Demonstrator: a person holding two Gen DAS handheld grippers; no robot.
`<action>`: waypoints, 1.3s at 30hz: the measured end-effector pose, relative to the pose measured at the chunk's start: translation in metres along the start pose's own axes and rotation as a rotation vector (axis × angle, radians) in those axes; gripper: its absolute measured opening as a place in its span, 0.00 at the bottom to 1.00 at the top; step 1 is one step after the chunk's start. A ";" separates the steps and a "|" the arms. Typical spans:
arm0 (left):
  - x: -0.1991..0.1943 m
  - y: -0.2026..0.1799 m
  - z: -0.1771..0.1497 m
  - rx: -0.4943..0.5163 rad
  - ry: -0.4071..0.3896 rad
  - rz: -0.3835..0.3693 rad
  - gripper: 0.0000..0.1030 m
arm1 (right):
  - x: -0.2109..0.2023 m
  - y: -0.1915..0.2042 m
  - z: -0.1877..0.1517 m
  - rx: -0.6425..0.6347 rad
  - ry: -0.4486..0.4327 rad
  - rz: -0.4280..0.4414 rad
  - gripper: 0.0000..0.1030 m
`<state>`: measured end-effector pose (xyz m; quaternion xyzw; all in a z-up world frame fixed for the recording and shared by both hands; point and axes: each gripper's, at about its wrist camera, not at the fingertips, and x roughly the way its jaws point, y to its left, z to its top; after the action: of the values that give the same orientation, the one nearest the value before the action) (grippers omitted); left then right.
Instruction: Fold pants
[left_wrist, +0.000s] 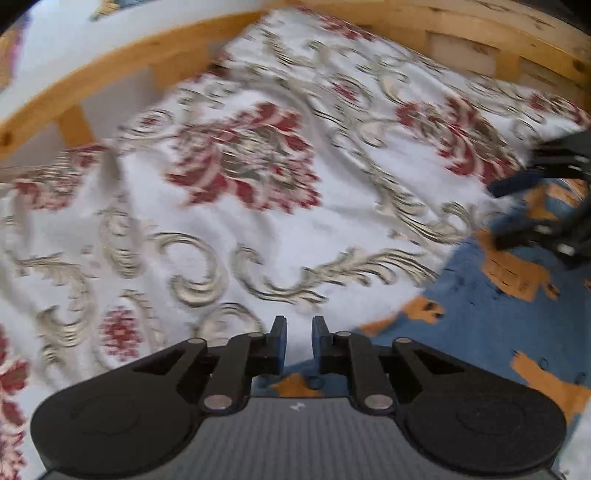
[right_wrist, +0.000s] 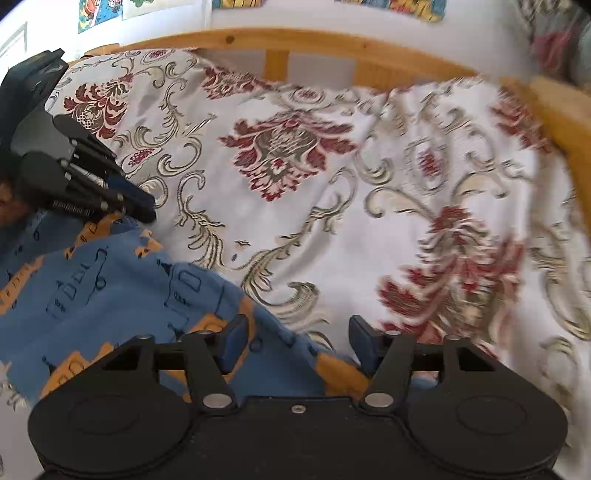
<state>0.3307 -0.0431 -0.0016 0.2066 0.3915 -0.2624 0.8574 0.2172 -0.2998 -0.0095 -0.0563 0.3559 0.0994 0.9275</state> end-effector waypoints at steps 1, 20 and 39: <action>-0.005 0.001 -0.002 -0.020 -0.018 0.012 0.16 | -0.008 0.003 -0.004 -0.004 -0.010 -0.003 0.61; -0.097 -0.129 -0.118 0.275 -0.101 -0.079 0.51 | -0.075 0.103 -0.076 -0.257 -0.057 0.082 0.57; -0.152 -0.068 -0.147 -0.127 -0.124 -0.108 0.42 | -0.095 0.110 -0.080 -0.248 -0.067 0.133 0.52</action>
<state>0.1223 0.0304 0.0173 0.1137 0.3639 -0.2950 0.8761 0.0716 -0.2208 -0.0082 -0.1435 0.3129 0.2057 0.9161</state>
